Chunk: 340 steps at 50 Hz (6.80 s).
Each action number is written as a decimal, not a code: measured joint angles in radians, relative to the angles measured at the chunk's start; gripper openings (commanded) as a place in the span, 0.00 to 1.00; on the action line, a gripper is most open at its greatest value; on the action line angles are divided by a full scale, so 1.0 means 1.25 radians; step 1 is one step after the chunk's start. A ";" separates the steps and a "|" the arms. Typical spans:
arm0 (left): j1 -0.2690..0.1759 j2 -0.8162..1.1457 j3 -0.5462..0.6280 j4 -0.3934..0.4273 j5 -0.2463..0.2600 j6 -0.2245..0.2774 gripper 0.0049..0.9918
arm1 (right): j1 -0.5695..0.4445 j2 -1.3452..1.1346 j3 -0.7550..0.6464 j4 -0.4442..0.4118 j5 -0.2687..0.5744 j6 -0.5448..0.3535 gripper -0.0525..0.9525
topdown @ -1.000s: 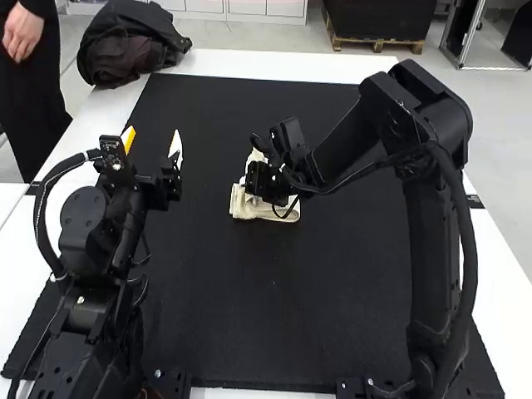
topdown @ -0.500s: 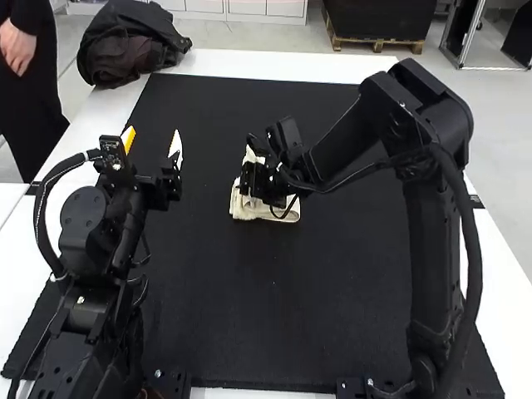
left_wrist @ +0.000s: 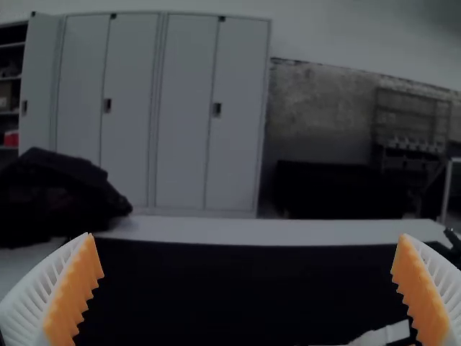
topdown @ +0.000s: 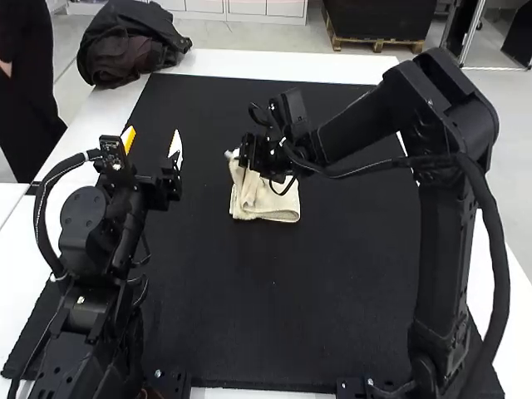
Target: Fold the towel.
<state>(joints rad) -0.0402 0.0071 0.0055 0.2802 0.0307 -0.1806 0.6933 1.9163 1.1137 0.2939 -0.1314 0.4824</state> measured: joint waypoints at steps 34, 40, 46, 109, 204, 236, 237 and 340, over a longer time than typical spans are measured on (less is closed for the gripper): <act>0.000 0.000 0.000 -0.003 0.000 0.000 0.95 | -0.037 0.000 -0.038 0.030 -0.002 -0.002 0.05; 0.000 0.000 0.000 -0.003 0.000 0.000 0.95 | -0.036 0.000 -0.062 0.047 -0.002 -0.003 0.05; 0.000 0.000 0.000 -0.003 0.000 0.000 0.95 | -0.035 0.001 -0.072 0.051 -0.002 -0.003 0.05; 0.000 0.000 0.000 -0.003 0.000 0.000 0.95 | 0.050 0.108 -0.064 0.071 0.001 -0.003 0.05; 0.000 0.000 0.000 -0.009 0.000 0.000 0.95 | 0.079 0.254 0.180 0.035 0.002 -0.046 0.05; 0.000 0.000 0.000 -0.009 0.000 0.000 0.95 | 0.079 0.305 0.205 0.038 0.001 -0.051 0.05; 0.000 0.000 0.000 -0.009 0.000 0.000 0.95 | 0.079 0.305 0.205 0.038 0.001 -0.051 0.05; 0.000 0.000 0.000 0.002 -0.006 0.000 0.95 | -0.268 -0.464 0.024 -0.077 0.125 -0.152 0.05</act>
<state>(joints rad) -0.0402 0.0071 0.0055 0.2832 0.0231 -0.1806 0.3584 1.3369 1.1439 0.1978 0.0254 0.2920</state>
